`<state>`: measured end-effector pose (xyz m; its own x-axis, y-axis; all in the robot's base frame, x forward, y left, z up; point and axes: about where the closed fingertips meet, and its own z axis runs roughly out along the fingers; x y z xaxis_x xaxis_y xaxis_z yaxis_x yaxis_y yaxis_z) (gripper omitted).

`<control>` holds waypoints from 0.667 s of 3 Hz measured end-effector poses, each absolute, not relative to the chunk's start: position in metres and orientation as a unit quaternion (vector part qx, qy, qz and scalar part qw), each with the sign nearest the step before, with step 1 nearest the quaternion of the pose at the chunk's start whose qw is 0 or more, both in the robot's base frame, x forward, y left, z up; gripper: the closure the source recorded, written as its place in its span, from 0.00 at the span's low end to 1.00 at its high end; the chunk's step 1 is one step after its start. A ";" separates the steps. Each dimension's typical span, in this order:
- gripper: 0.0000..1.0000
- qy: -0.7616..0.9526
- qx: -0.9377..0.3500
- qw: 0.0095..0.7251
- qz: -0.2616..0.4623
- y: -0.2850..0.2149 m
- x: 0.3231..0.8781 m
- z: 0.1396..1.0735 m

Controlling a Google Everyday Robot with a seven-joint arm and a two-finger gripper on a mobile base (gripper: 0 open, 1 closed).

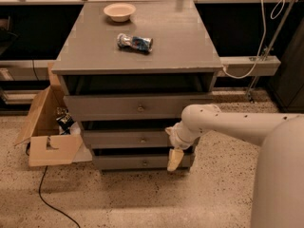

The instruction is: Open middle drawer

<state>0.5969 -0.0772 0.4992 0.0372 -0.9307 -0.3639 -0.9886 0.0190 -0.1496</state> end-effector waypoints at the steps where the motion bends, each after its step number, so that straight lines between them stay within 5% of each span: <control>1: 0.00 0.687 -0.701 0.187 0.032 -0.088 0.635 0.479; 2: 0.00 0.686 -0.701 0.193 -0.003 -0.096 0.665 0.468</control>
Offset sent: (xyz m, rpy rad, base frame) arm 0.1074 -0.0315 -0.0396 -0.1494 -0.2008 -0.0386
